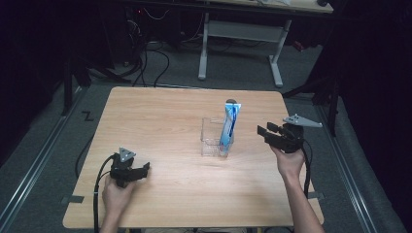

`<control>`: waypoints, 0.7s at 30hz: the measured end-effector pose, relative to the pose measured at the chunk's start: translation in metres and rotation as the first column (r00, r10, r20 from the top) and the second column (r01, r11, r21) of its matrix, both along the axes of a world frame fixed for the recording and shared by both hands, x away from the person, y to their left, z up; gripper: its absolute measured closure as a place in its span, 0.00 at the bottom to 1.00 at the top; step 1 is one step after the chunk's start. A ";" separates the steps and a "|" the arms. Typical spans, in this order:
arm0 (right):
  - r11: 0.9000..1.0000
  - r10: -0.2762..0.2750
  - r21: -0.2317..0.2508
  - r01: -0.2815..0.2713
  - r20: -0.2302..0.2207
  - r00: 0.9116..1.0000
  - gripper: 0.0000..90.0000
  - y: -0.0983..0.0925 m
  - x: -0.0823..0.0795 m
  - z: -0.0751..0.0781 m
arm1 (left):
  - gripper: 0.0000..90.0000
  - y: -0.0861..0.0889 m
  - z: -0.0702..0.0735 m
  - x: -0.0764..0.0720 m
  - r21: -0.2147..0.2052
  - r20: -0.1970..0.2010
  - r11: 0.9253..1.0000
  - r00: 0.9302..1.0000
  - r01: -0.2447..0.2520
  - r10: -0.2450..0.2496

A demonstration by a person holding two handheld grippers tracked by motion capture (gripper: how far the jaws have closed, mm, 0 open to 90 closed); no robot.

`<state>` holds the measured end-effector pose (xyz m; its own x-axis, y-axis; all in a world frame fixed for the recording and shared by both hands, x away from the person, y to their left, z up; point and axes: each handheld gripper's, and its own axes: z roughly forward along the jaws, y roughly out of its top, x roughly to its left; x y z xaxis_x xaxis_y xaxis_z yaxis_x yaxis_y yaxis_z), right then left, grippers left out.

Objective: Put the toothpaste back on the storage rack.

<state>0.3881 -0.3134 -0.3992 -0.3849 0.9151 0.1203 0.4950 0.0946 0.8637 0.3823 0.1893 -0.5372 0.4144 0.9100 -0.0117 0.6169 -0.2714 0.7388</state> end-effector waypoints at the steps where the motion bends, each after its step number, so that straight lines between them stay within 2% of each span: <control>1: 1.000 -0.001 -0.001 0.001 0.001 1.000 0.57 -0.001 -0.001 0.000 | 0.26 0.000 0.000 0.000 0.000 -0.001 1.000 1.000 0.001 -0.001; 21: 0.999 -0.034 0.018 0.034 0.002 0.999 0.57 -0.022 -0.018 -0.006 | 0.26 0.000 0.000 0.000 0.000 -0.001 1.000 1.000 0.000 0.000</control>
<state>0.3705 -0.3352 -0.4054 -0.3539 0.9254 0.1358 0.4952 0.0623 0.8665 0.3821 0.1893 -0.5372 0.4147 0.9099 -0.0124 0.6173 -0.2713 0.7385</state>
